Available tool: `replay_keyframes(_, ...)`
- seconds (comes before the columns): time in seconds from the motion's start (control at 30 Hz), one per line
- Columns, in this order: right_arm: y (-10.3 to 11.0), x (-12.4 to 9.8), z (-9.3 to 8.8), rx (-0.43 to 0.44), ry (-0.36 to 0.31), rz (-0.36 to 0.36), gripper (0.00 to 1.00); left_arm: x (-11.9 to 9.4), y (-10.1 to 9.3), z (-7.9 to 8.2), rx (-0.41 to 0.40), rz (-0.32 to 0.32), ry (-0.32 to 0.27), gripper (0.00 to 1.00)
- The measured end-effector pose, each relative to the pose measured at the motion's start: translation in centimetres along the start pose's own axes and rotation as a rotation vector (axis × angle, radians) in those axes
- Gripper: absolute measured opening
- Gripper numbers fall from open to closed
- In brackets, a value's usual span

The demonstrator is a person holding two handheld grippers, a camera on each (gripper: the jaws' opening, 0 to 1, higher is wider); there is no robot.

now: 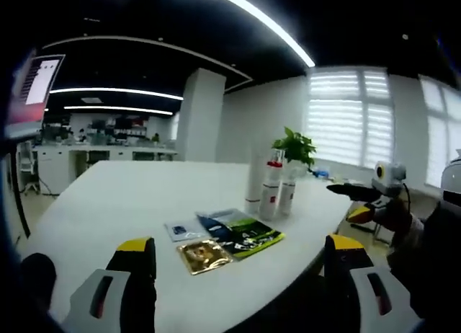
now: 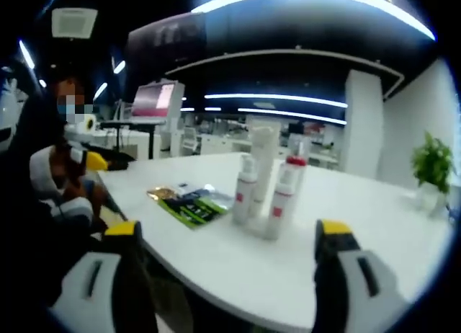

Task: Arrange the skincare products in the storage area until every visible bottle or jar stands upright without overlapping.

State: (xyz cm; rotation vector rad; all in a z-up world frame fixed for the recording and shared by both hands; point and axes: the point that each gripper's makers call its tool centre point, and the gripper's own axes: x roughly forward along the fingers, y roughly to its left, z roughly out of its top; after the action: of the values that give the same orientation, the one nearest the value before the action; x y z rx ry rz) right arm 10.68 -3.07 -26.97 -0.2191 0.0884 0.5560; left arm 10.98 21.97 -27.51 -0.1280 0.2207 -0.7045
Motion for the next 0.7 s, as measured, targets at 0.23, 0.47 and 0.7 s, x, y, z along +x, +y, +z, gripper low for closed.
replay_keyframes(0.23,0.5,-0.9,0.1,-0.004,-0.006,-0.001,1.0,-1.0,-0.4,0.5,0.035,0.016,-0.017,0.99)
replay_keyframes(0.47,-0.2,-1.6,0.1,-0.003,-0.01,-0.033,1.0,-1.0,-0.4,0.3,0.048,0.028,-0.008,0.99)
replay_keyframes(0.7,-0.7,-1.8,0.6,-0.009,-0.016,-0.046,1.0,-1.1,-0.9,1.2,0.065,0.016,-0.016,0.99)
